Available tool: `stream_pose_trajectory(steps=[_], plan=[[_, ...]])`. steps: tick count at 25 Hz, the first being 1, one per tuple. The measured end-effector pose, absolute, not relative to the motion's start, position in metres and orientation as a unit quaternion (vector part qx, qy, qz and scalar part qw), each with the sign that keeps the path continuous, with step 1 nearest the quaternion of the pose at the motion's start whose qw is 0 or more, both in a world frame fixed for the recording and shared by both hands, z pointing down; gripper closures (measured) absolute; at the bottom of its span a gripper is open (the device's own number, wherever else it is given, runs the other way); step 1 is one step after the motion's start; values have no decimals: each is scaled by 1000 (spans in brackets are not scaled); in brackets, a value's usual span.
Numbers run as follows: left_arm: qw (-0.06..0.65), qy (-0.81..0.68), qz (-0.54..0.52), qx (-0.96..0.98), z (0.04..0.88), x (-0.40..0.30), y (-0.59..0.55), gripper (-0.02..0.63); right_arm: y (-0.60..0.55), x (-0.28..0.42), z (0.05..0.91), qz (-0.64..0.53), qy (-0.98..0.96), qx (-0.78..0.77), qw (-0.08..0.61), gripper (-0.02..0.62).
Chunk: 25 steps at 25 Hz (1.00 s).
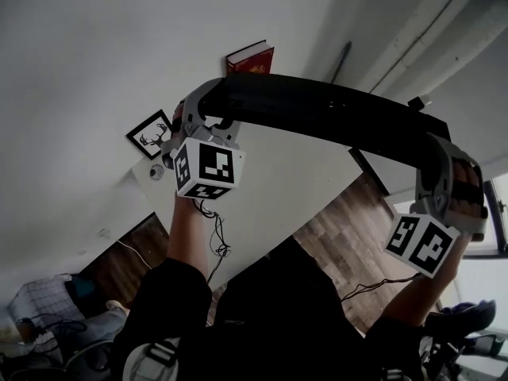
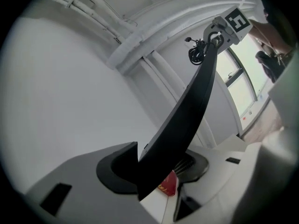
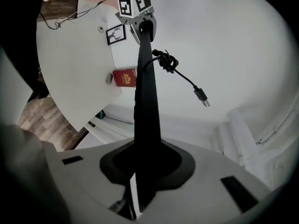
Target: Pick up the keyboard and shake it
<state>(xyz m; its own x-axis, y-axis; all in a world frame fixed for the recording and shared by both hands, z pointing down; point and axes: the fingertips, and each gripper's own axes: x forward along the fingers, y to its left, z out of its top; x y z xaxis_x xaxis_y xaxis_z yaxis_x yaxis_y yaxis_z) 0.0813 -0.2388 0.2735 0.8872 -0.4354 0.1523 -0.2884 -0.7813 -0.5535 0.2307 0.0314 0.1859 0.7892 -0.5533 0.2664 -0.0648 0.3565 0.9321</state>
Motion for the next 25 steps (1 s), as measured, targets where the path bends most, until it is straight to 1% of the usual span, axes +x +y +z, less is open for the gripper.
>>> stream_pose_trajectory(steps=[7, 12, 18, 25], plan=[[275, 129, -90, -948, 256, 136, -206, 411, 85, 232, 161, -118, -216, 561, 790, 512], [293, 143, -108, -939, 256, 137, -201, 413, 88, 251, 174, -121, -238, 573, 774, 512], [301, 218, -168, -913, 268, 90, -231, 420, 27, 266, 200, -179, -318, 557, 746, 512], [305, 362, -260, -842, 268, -9, -246, 425, -70, 255, 231, -296, -436, 519, 673, 512]])
